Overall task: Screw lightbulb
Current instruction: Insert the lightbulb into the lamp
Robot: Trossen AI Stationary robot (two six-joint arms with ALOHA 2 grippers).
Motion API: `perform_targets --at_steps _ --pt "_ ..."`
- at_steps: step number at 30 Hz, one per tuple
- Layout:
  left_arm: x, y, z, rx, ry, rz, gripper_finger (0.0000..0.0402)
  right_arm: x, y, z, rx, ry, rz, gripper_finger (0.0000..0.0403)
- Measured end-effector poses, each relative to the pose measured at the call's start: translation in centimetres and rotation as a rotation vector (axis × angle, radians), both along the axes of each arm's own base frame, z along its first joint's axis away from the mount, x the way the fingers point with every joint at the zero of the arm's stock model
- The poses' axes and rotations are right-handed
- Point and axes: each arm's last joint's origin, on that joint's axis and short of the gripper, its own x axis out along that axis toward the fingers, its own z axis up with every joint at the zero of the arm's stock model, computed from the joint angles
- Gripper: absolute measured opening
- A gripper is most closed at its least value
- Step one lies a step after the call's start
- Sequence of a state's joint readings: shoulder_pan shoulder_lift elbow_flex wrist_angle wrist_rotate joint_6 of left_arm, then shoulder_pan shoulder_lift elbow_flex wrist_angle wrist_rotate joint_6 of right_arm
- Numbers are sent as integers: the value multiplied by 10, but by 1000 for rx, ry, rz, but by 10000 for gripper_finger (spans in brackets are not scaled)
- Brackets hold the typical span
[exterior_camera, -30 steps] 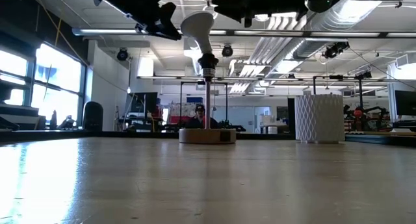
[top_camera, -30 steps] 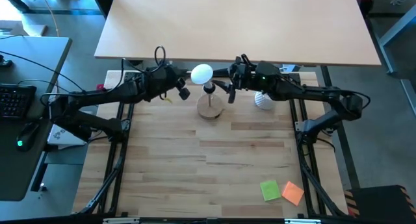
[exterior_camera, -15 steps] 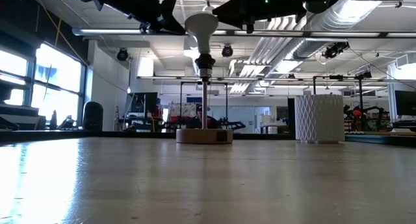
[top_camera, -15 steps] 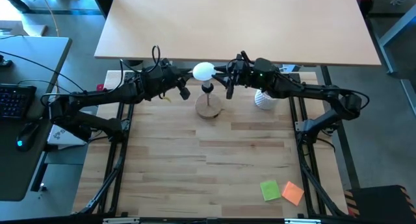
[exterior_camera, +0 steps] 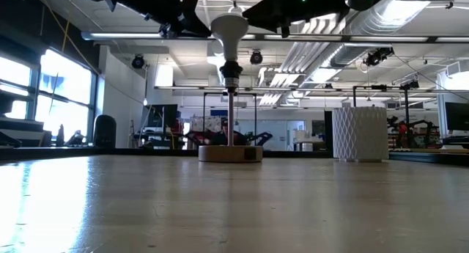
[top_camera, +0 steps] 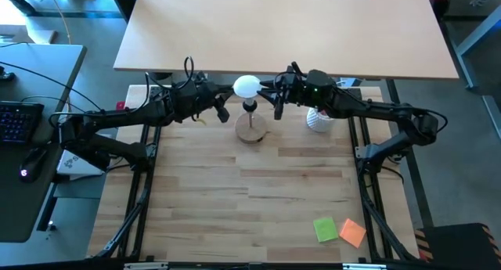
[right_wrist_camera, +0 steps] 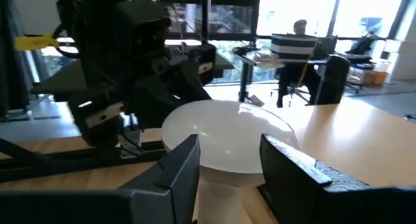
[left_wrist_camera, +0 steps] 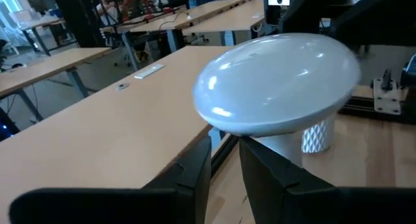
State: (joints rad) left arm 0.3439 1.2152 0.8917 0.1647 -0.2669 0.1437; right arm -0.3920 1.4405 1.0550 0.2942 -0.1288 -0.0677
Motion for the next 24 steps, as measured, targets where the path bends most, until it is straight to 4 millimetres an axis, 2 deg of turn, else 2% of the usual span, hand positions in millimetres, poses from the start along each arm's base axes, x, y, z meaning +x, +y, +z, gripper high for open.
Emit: perform_targets --at_steps 6,10,18,24 --pt "1 -2 3 15 -18 -12 78 -9 2 4 10 39 -47 156" --pt "2 -4 3 18 -24 -21 78 -9 2 -5 25 94 -61 155" --pt "4 -10 1 13 -1 -28 78 -10 0 -1 -13 86 -134 155" --pt "0 -9 -5 19 78 115 78 -11 -1 -1 -5 88 -181 155"
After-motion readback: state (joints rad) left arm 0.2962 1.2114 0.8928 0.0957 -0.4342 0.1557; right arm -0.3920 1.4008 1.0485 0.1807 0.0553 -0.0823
